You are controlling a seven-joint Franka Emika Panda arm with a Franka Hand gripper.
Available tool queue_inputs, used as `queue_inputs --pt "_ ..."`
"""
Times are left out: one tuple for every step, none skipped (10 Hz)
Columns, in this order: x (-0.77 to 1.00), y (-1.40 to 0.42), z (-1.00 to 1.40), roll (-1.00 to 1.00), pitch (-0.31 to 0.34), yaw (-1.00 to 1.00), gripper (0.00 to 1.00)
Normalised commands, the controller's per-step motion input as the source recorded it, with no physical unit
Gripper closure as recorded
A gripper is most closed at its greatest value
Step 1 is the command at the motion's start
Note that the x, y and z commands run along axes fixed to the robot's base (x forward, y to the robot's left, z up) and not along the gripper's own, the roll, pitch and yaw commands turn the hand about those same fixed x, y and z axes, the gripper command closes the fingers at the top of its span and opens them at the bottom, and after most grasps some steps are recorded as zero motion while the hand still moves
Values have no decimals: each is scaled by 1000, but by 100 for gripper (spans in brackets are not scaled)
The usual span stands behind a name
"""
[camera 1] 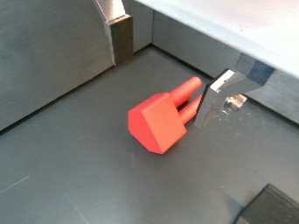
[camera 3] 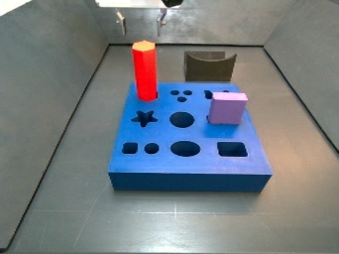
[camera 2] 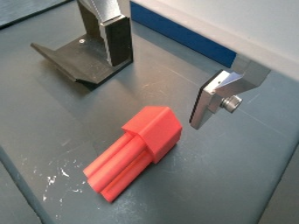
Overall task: Pick up the 3 prong object. Move up. Rotate the 3 prong object. Place the 3 prong object on the fixture. Regrasp the 3 prong object. Move to above the board. Insert the 3 prong object.
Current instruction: Rotate the 3 prong object, then move up.
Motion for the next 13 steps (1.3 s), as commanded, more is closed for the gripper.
queue_inputs --pt "7 1 -1000 1 -10 -44 0" --pt "20 2 -1000 -2 -29 -40 0" --pt "22 3 -1000 -7 -29 -35 0" --pt "31 6 -1000 -17 -30 -24 0" --pt "39 6 -1000 -26 -28 -17 0" --pt "48 7 -917 -36 -29 -7 0" --pt "47 6 -792 -44 -31 1 0" --pt "45 4 -632 -53 -38 10 0" --pt "42 4 -555 -57 -40 14 0" --pt "38 3 -407 -64 -47 20 0" --pt "41 4 -301 -69 -48 25 0" --pt "0 0 0 0 0 0 100" --pt "0 0 833 0 0 0 100"
